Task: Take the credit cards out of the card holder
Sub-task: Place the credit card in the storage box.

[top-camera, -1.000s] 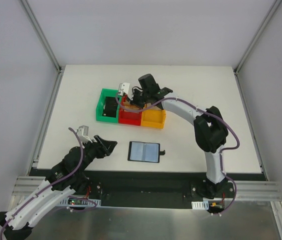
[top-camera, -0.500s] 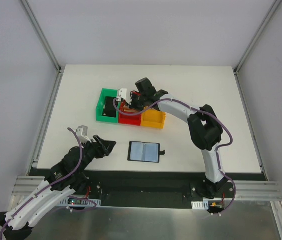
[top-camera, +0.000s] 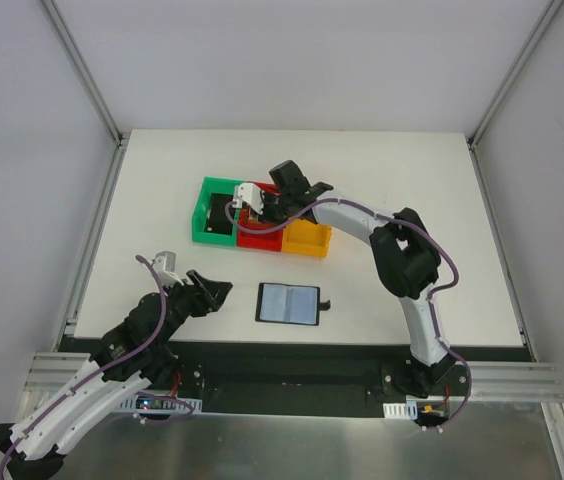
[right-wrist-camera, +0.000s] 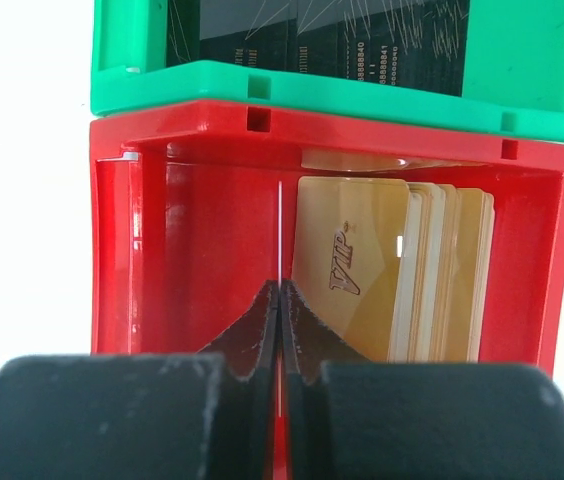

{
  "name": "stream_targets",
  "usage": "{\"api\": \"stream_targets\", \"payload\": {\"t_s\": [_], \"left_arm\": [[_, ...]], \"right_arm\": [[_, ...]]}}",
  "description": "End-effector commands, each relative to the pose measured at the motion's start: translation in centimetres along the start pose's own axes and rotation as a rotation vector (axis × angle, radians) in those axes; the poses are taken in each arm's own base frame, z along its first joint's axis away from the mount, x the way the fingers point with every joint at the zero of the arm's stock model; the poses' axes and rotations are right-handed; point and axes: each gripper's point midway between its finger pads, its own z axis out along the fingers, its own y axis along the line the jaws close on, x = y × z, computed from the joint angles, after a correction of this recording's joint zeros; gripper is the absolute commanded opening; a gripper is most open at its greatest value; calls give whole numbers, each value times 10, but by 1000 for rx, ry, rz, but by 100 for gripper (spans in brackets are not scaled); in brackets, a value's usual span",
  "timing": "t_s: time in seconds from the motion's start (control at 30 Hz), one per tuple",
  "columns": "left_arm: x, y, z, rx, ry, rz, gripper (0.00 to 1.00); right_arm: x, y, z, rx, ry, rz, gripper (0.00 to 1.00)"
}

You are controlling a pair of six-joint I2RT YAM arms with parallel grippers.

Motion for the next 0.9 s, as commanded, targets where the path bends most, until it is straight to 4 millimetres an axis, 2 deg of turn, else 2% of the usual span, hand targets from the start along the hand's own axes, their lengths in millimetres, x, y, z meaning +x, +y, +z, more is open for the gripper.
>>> {"api": "stream_targets", "payload": {"t_s": [0.0, 0.87], "left_arm": [[-7, 0, 0, -12, -27, 2, 59], [-5, 6, 2, -32, -24, 17, 59]], "right_arm": [[-20, -9, 1, 11, -45, -31, 0], [-3, -12, 16, 33, 2, 9, 0]]}}
